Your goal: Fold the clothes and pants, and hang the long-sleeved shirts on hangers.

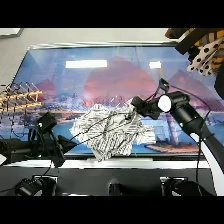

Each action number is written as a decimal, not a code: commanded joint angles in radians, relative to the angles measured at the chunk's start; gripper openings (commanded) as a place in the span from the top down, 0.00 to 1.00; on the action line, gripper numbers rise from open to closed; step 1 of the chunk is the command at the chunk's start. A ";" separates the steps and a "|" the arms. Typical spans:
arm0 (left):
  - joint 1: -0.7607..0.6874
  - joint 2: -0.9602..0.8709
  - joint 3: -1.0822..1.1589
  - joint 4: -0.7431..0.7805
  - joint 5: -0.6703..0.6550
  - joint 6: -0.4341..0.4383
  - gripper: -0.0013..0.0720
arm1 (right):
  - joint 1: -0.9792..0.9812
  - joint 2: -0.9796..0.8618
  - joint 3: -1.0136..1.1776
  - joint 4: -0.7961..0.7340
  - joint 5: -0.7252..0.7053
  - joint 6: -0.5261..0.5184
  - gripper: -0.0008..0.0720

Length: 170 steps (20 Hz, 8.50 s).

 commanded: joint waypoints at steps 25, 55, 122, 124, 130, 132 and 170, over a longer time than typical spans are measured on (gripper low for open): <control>-0.185 -0.324 -0.001 -0.278 0.660 0.200 0.96 | 0.209 0.066 0.467 -0.304 0.431 -0.034 0.95; -0.185 -0.328 -0.001 -0.276 0.658 0.204 0.96 | -0.357 -0.254 0.506 0.389 0.291 -2.204 0.28; 0.112 -0.983 0.616 -0.372 0.548 -0.238 0.96 | -0.158 -0.037 0.505 0.070 0.554 -1.408 0.95; 0.137 -0.983 0.623 -0.350 0.522 -0.238 0.96 | -0.119 -0.043 0.504 -0.005 0.554 -1.336 0.95; 0.176 -0.983 0.651 -0.331 0.515 -0.215 0.96 | -0.034 -0.074 0.500 -0.064 0.563 -1.276 0.95; 0.178 -0.983 0.652 -0.323 0.493 -0.215 0.96 | -0.027 -0.090 0.500 -0.120 0.551 -1.260 0.95; -0.070 -0.783 0.784 0.102 0.193 -0.473 0.96 | 0.078 -0.239 0.502 -0.347 0.343 -0.885 0.95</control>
